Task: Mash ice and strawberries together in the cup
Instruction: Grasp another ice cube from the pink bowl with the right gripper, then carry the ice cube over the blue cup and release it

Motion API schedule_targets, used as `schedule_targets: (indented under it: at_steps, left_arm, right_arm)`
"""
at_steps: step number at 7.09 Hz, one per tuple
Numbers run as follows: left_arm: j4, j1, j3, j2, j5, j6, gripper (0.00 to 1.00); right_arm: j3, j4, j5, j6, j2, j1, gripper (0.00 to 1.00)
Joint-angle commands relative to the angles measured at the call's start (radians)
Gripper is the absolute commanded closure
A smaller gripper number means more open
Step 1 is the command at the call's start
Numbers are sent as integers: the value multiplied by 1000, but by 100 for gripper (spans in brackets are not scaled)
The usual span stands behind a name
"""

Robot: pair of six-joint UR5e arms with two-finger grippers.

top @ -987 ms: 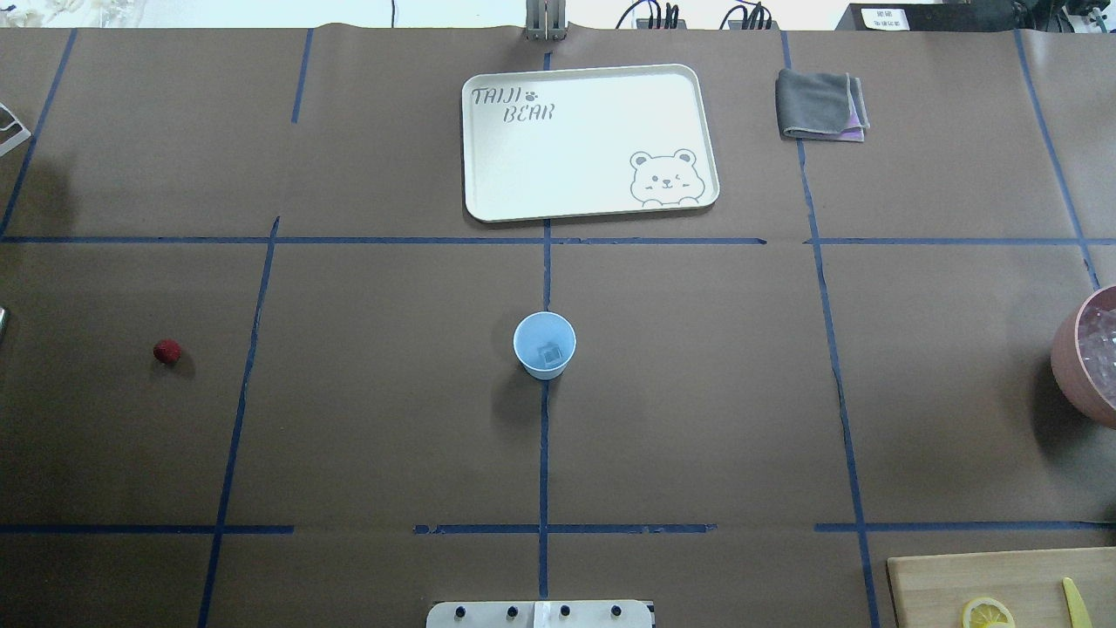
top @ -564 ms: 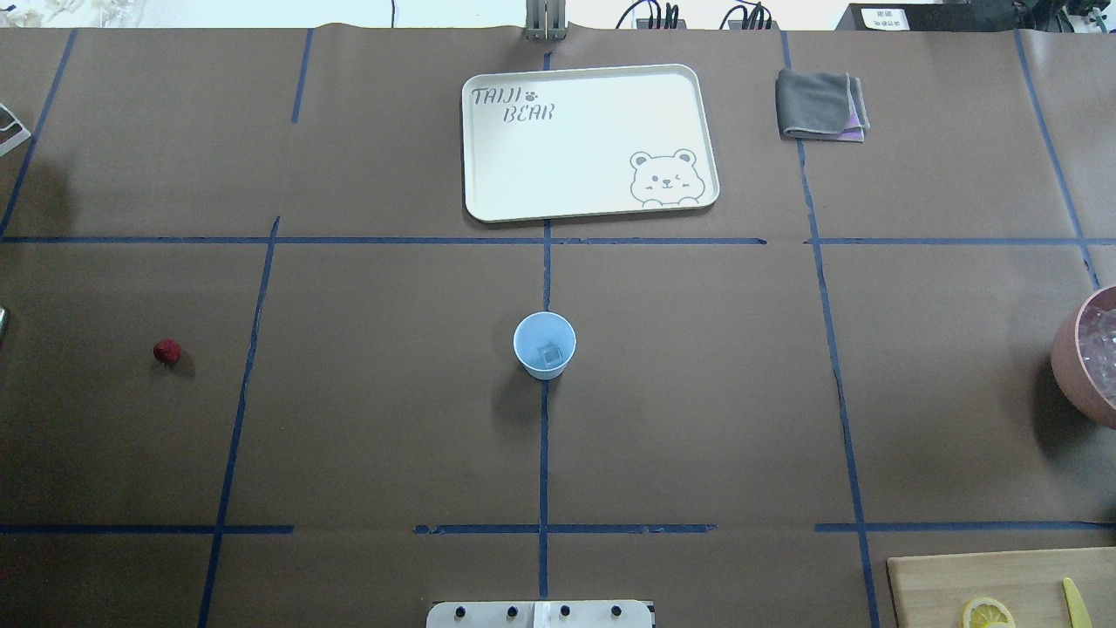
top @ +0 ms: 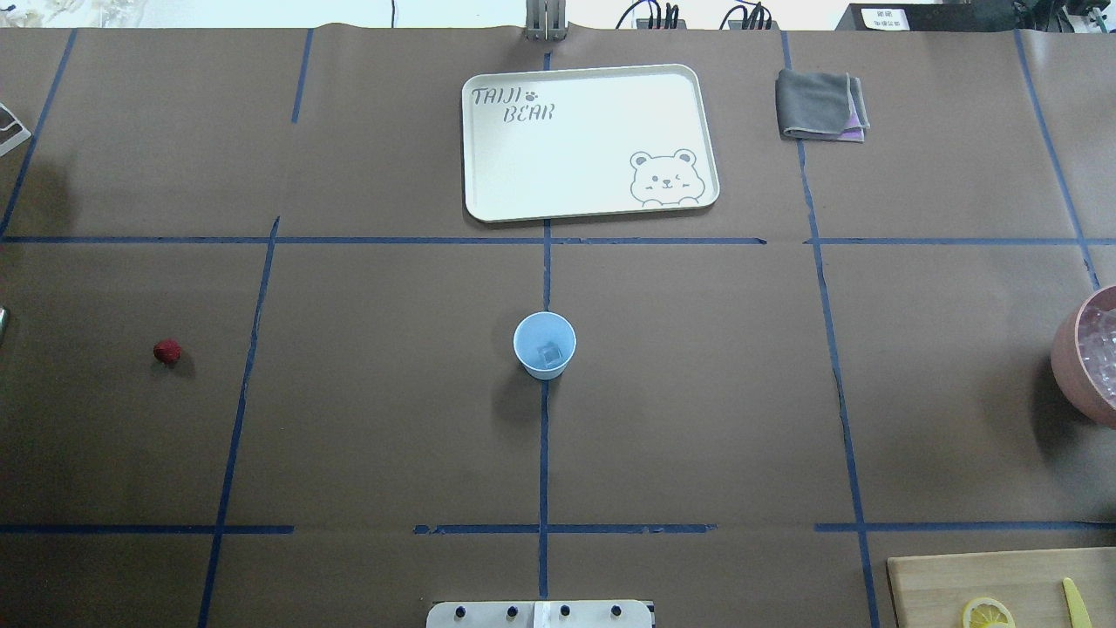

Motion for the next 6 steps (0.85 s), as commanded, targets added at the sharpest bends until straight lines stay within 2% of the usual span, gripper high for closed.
schedule_targets:
  at_steps: [1,2,4,5,6]
  left_arm:
    - [0,0,-2,0,0,0,0]
    - [0,0,0,0,0,0,0]
    - [0,0,0,0,0,0,0]
    - [0,0,0,0,0,2,0]
    - [0,0,0,0,0,2,0]
  right_arm:
    - [97,4,26,480,150,-169,100]
    - [90,1,8,717,295,-266,100]
    - [81,-7,-69,950,457,-395,100]
    - [61,-8,-96,1075,546,-461,100]
    - [14,-8,-162,1181,652,-521,100]
